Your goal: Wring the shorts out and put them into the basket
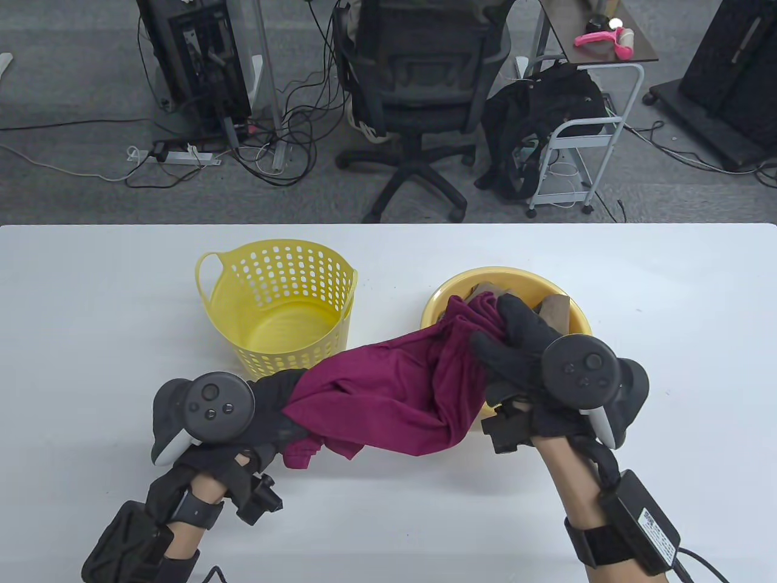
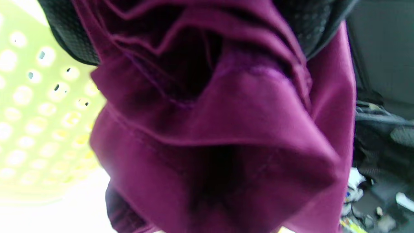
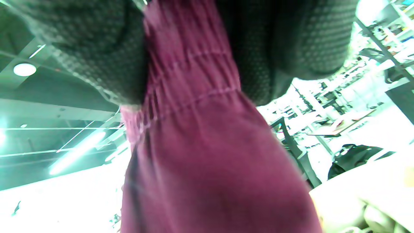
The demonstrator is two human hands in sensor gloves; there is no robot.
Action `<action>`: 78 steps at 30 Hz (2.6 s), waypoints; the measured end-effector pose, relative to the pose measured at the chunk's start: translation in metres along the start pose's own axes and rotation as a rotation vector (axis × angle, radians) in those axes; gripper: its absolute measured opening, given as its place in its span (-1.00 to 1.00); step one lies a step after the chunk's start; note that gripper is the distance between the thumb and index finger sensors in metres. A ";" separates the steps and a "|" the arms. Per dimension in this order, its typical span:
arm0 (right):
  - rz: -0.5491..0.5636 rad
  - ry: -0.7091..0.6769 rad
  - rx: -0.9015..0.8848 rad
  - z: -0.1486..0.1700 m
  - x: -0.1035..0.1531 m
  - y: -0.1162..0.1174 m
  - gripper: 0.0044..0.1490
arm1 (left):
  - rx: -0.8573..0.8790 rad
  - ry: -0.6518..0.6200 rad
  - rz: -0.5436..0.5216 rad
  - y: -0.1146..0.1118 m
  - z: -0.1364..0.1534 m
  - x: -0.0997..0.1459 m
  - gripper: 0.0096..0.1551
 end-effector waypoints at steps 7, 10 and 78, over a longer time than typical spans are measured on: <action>-0.040 -0.044 -0.027 -0.017 0.012 0.022 -0.16 | 0.061 0.013 -0.058 -0.011 -0.020 -0.010 -0.28; -0.053 -0.044 -0.048 -0.022 0.015 0.029 -0.16 | 0.074 0.021 -0.060 -0.019 -0.026 -0.016 -0.28; -0.359 -0.231 -0.590 -0.064 0.040 0.073 -0.35 | 0.230 -0.199 -0.127 -0.051 -0.042 -0.021 0.02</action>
Point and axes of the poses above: the tracker on the back of each hand, its own z axis roughly to the little-finger side, its own x axis roughly from the fingertips to the wrist, y = z × x, the point moved 5 cm from there along -x, roughly from the wrist to the fingertips, and after that the axes turned 6 degrees about x, right-handed, at the moved point
